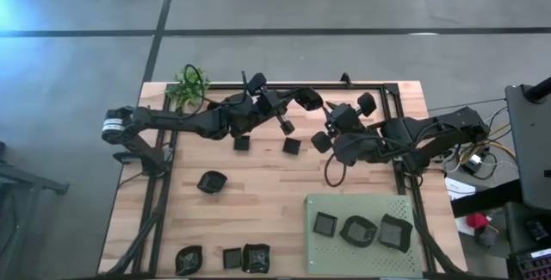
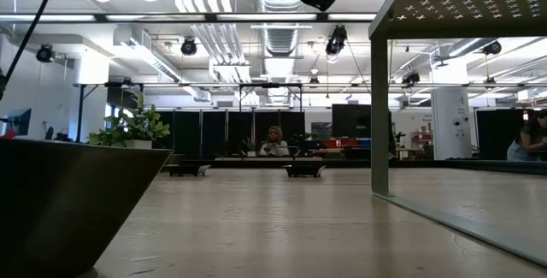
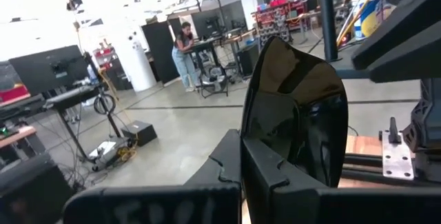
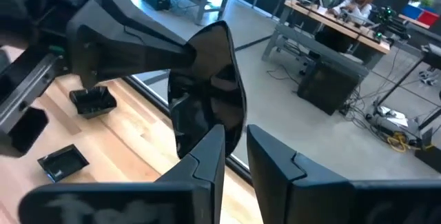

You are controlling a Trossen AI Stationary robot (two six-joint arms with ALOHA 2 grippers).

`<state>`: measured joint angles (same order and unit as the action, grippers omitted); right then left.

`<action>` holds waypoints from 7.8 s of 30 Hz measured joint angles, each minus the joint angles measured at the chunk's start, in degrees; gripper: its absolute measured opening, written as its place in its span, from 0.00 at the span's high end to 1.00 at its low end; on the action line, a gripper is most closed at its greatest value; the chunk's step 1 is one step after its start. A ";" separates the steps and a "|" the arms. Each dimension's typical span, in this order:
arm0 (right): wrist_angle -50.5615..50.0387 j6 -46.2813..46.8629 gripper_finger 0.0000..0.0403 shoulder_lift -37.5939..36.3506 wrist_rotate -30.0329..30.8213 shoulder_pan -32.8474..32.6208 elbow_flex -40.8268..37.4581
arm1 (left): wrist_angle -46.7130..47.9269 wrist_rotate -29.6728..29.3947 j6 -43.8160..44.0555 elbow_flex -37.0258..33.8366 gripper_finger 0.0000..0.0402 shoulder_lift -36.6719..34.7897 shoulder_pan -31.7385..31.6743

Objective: Pick & Place Mini shaped plates
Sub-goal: Stack the leaf-shaped plate on the leaf-shaped plate on the shelf, then stack the distorted square plate on the stacked distorted square plates on the shelf

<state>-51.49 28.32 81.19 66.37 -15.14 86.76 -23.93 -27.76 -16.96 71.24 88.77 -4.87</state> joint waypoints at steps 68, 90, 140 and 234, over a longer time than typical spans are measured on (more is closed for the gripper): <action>-10.43 0.17 0.98 -10.82 -33.07 6.54 2.33 | 15.15 -0.89 6.44 0.79 0.75 -8.34 4.87; -23.11 -2.47 0.98 -5.80 -94.76 2.08 2.05 | 24.69 -5.32 13.15 0.73 0.75 -11.30 3.82; -25.29 -10.16 0.78 8.87 -92.17 -7.34 2.05 | 40.53 28.58 16.09 0.72 0.75 -14.84 1.55; -12.35 -5.82 0.98 -6.47 -50.66 16.29 13.35 | 37.50 8.43 57.50 -35.93 0.87 -7.12 -26.51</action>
<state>-63.84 22.50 74.72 15.70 1.15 100.12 13.57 -19.33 40.53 35.31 81.65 -31.38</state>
